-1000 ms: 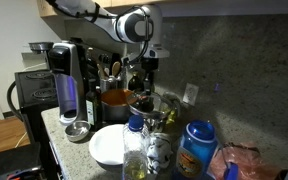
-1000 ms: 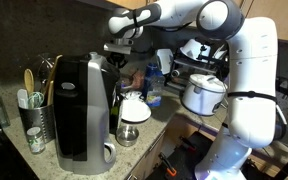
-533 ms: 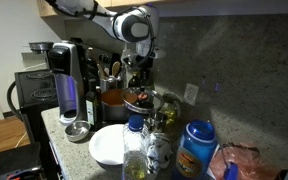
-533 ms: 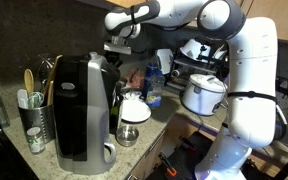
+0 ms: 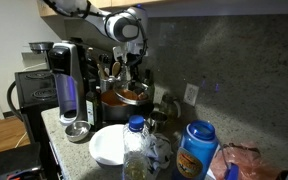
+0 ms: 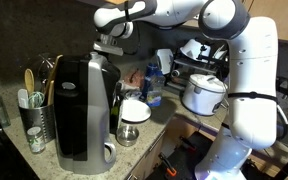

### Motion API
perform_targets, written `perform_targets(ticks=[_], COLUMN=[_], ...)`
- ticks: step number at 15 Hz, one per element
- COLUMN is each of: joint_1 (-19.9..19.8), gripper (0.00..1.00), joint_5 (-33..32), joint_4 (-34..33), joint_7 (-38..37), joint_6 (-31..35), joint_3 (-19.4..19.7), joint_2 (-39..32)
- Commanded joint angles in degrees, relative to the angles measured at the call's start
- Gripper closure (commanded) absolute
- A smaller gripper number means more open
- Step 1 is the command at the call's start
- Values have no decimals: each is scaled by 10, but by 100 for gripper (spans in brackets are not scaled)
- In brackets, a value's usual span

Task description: Take the glass lid and put it on the silver pot

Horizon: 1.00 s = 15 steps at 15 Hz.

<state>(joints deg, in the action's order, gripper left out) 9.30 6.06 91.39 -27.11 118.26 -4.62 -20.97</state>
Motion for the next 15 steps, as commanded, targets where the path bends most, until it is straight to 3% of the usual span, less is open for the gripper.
perform_targets(ticks=[1, 10, 15], joint_1=[25, 42, 33], gripper=[96, 96, 96], joint_5=[1, -8, -3], joint_4=[12, 56, 127], joint_7=[-18, -53, -64], joint_6=[8, -3, 15], joint_3=[-7, 1, 2], joint_2=[19, 58, 112])
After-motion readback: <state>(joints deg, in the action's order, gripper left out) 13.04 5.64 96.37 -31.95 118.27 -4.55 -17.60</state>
